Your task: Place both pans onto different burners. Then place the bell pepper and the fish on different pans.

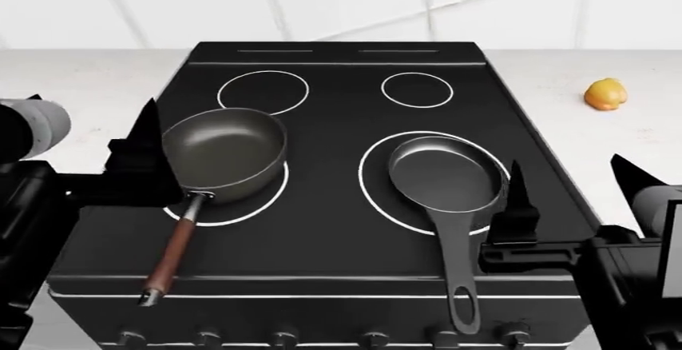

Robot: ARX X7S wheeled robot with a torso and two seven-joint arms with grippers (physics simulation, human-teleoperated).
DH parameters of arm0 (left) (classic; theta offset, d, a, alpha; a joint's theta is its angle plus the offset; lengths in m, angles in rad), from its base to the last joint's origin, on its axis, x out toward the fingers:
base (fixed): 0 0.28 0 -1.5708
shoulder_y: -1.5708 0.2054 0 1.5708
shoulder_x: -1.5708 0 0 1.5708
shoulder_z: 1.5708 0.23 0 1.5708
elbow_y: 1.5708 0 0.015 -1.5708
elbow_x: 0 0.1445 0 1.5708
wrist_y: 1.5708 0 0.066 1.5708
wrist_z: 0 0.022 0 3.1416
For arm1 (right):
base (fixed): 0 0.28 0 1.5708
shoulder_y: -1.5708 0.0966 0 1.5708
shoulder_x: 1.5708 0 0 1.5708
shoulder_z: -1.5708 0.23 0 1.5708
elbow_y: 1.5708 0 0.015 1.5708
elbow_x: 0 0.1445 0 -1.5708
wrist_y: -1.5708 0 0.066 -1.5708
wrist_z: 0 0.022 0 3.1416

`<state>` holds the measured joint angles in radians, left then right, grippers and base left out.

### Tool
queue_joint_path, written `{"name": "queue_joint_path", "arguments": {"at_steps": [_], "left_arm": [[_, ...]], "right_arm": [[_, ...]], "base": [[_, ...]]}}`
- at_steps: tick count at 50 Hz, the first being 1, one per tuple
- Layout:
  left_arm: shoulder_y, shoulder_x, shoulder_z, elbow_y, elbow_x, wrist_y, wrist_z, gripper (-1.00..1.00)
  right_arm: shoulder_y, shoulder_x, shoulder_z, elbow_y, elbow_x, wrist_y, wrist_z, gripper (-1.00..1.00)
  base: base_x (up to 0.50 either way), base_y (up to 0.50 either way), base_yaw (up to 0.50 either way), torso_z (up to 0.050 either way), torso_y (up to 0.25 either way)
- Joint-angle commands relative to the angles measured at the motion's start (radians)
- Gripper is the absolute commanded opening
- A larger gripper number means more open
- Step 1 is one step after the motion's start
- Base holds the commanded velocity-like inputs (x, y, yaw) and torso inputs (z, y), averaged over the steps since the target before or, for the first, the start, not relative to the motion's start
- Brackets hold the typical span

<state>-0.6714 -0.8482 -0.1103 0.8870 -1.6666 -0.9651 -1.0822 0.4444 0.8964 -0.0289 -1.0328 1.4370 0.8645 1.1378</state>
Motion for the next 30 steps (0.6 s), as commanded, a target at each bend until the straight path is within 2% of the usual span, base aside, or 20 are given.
{"name": "queue_joint_path", "arguments": {"at_steps": [1,30], "left_arm": [[0.031,0.001,-0.029,0.021,0.006,0.02,0.007,1.0],[0.038,-0.003,-0.033,0.022,0.016,0.03,0.005,1.0]], "right_arm": [[-0.05,0.01,0.032,-0.01,-0.014,-0.076,-0.062,1.0],[-0.058,0.032,-0.01,-0.002,-0.04,-0.132,-0.08,1.0]], "base": [[0.0,-0.5,0.0,0.0,0.0],[0.0,-0.5,0.0,0.0,0.0]]}}
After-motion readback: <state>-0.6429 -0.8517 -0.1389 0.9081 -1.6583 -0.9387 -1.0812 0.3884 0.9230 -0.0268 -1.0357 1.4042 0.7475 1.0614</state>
